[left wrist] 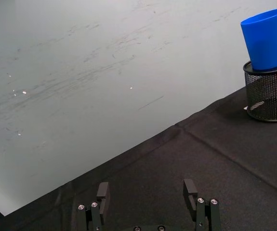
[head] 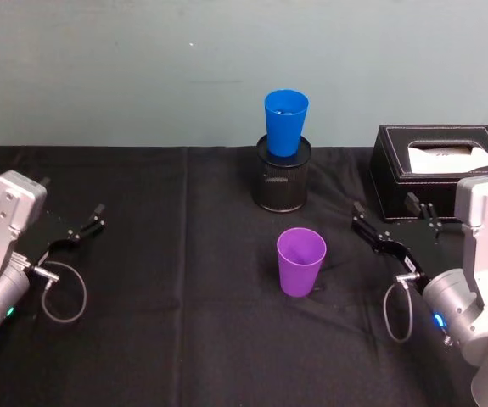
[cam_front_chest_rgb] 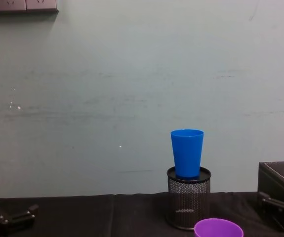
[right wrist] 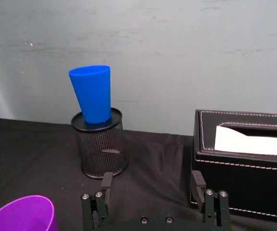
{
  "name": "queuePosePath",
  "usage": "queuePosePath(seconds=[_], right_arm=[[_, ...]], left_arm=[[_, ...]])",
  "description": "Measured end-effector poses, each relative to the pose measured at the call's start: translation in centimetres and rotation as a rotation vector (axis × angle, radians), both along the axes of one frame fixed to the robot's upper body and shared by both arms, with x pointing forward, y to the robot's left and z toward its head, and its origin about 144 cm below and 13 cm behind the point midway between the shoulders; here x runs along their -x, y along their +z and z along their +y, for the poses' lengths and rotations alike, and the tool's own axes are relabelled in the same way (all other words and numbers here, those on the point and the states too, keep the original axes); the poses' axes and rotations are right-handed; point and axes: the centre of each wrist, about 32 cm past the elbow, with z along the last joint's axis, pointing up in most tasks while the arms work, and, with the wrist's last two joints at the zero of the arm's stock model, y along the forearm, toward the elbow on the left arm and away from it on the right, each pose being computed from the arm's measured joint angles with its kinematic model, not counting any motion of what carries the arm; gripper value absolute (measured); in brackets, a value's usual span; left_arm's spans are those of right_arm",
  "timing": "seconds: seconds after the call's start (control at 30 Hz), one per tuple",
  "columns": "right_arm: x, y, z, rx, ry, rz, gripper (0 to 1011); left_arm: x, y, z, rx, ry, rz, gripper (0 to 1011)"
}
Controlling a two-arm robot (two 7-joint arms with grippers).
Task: Pick up one cup with a gripper and tap it against the other cup.
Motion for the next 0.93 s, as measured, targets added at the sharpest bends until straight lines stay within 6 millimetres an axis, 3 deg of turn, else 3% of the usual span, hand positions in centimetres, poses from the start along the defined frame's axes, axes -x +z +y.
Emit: queuePosePath(seconds=[0.93], right_arm=[[-0.24, -0.25, 0.06, 0.0, 0.003, 0.01, 1004]], left_arm=[[0.0, 0.0, 0.0, 0.0, 0.0, 0.0, 1000]])
